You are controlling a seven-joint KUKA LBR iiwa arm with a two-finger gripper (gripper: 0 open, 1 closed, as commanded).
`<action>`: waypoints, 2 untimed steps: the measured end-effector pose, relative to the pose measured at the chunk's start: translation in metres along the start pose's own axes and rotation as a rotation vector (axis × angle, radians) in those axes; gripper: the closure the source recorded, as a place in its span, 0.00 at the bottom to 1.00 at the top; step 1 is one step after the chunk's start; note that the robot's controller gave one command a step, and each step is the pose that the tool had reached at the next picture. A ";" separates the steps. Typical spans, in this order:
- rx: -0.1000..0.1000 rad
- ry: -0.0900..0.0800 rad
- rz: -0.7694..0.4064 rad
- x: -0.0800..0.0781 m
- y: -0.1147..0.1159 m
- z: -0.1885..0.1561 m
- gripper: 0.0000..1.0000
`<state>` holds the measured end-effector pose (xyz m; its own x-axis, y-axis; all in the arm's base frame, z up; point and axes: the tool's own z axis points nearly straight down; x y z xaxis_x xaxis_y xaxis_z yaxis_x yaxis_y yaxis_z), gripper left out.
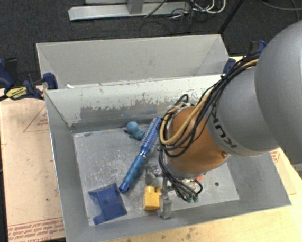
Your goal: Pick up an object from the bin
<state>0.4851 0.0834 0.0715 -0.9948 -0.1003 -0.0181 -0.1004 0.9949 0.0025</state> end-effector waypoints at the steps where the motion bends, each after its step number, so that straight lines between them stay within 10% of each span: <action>1: 0.002 -0.003 -0.058 -0.001 0.008 -0.001 0.00; 2: 0.001 0.014 -0.059 0.004 0.009 0.001 1.00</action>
Offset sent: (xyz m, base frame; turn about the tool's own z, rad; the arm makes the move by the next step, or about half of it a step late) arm -0.0059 0.0086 -0.0015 -0.0619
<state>0.4805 0.0922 0.0704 -0.9873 -0.1589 -0.0041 -0.1589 0.9873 0.0011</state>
